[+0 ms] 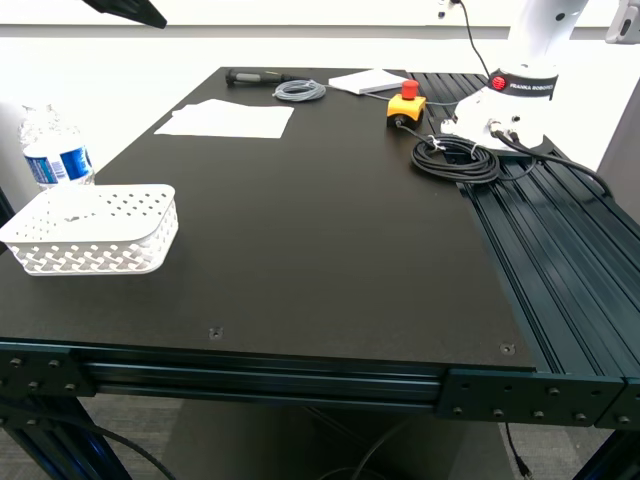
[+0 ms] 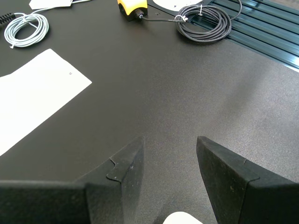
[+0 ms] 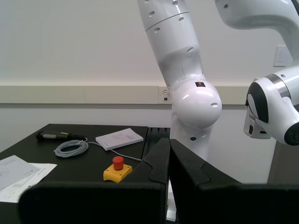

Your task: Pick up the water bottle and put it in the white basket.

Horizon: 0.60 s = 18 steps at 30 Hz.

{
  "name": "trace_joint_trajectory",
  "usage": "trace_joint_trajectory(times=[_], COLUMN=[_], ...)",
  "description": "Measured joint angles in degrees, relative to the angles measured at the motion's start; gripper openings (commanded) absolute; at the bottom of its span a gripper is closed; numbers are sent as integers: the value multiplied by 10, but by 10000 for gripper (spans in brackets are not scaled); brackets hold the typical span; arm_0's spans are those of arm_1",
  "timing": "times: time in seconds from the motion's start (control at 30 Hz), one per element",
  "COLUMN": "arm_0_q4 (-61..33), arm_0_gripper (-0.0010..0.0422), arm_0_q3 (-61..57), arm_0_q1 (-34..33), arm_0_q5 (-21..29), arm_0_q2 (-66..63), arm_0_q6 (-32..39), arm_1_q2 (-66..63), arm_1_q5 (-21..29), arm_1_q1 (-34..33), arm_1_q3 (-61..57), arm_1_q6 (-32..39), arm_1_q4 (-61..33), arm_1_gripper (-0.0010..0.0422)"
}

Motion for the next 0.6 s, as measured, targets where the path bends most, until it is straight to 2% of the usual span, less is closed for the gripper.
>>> trace_joint_trajectory(times=[0.6], arm_0_q4=[0], arm_0_gripper=[1], arm_0_q3=[0], arm_0_q1=[0], arm_0_q5=[0], arm_0_q2=[0], arm_0_q6=[0], arm_1_q2=[0], arm_1_q5=[0], arm_1_q1=[0], arm_1_q3=[0], arm_1_q6=[0], arm_1_q4=[4], arm_1_gripper=[146])
